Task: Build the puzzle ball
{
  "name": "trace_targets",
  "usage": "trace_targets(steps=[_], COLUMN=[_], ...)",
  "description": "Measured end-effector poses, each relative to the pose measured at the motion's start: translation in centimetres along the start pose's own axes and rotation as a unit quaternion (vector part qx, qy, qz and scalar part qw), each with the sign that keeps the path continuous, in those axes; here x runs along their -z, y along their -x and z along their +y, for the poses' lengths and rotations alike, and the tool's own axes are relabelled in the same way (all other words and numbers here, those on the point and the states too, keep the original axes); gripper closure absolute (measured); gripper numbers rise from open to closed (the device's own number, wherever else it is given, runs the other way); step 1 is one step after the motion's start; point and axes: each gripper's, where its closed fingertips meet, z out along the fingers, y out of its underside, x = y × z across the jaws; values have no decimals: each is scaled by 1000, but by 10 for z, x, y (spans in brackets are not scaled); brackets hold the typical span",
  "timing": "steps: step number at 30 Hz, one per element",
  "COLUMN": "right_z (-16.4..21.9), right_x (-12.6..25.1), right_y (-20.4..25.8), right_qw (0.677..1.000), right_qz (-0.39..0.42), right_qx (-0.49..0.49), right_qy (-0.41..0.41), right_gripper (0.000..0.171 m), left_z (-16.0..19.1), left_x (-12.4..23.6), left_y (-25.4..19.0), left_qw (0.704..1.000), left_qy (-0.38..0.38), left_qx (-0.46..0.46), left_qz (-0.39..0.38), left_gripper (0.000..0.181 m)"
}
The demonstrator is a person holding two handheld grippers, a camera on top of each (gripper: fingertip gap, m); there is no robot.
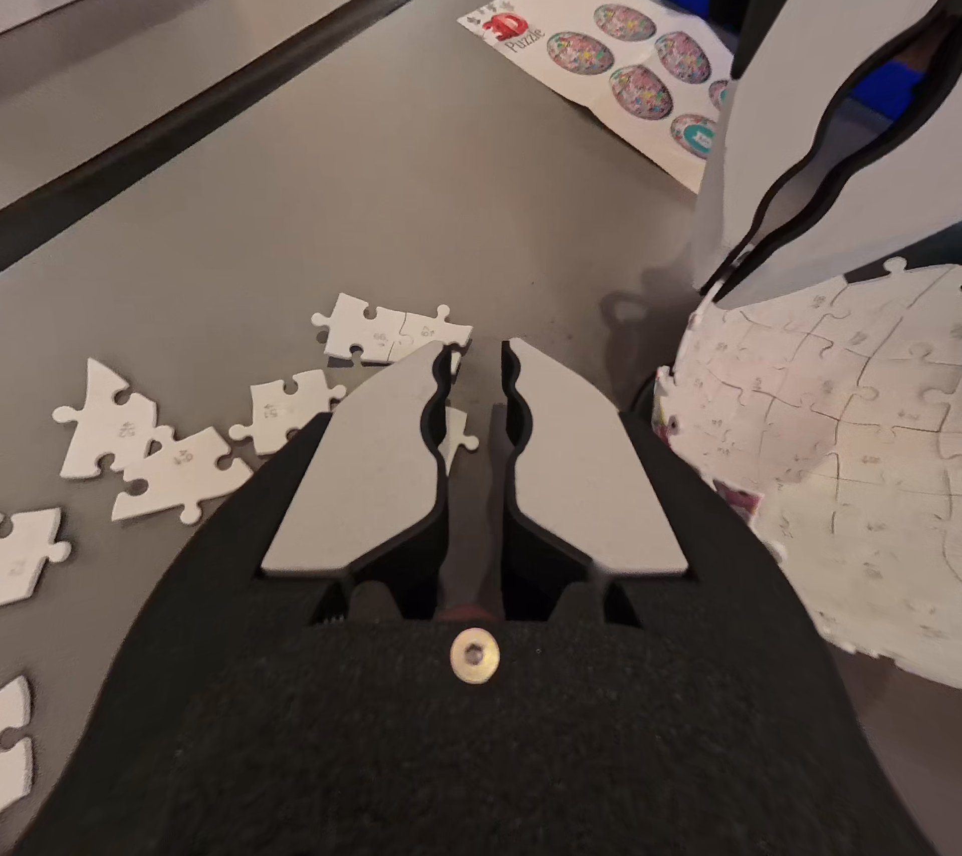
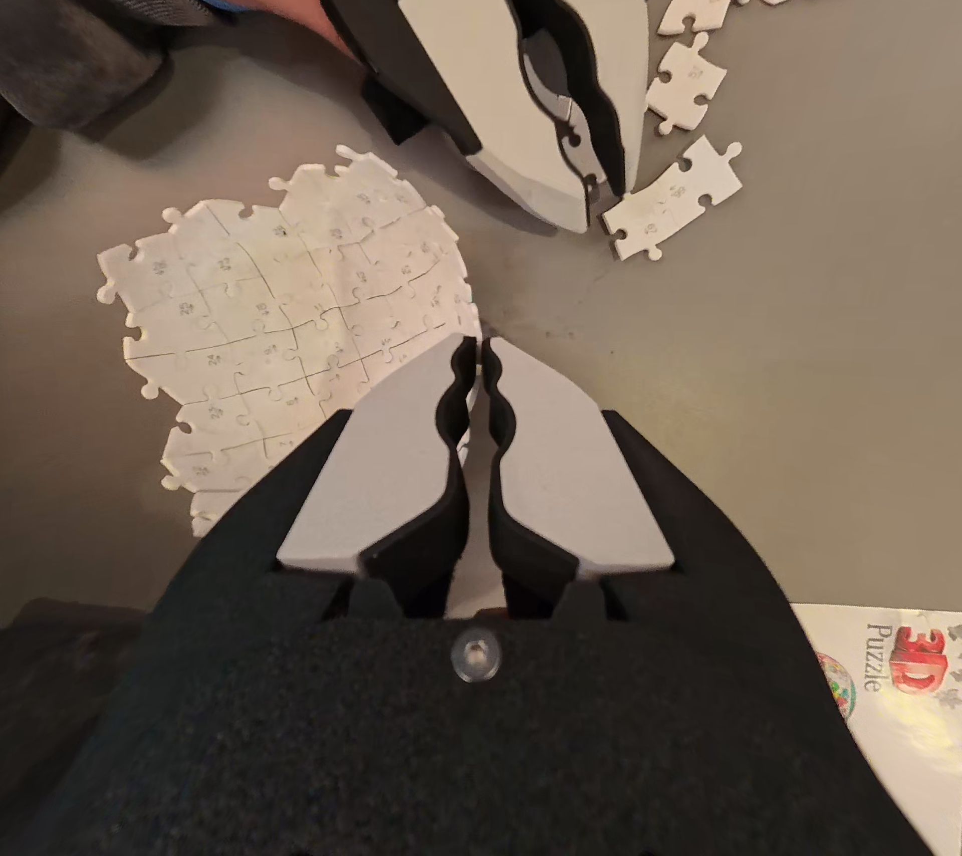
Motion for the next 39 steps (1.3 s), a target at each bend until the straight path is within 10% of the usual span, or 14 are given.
trace_targets(steps=[17, 39], right_z=[2, 1], right_x=[-7, -9], right_y=[-3, -9], right_qw=[999, 999], right_qz=[29, 30], right_qx=[4, 19], right_qy=[22, 14], right_gripper=[169, 169], left_z=[14, 17], left_x=[-16, -29], left_y=[-8, -53], left_qw=[996, 947], left_qy=[59, 176], left_qx=[-65, -56], left_qz=[-19, 263], left_gripper=[167, 181])
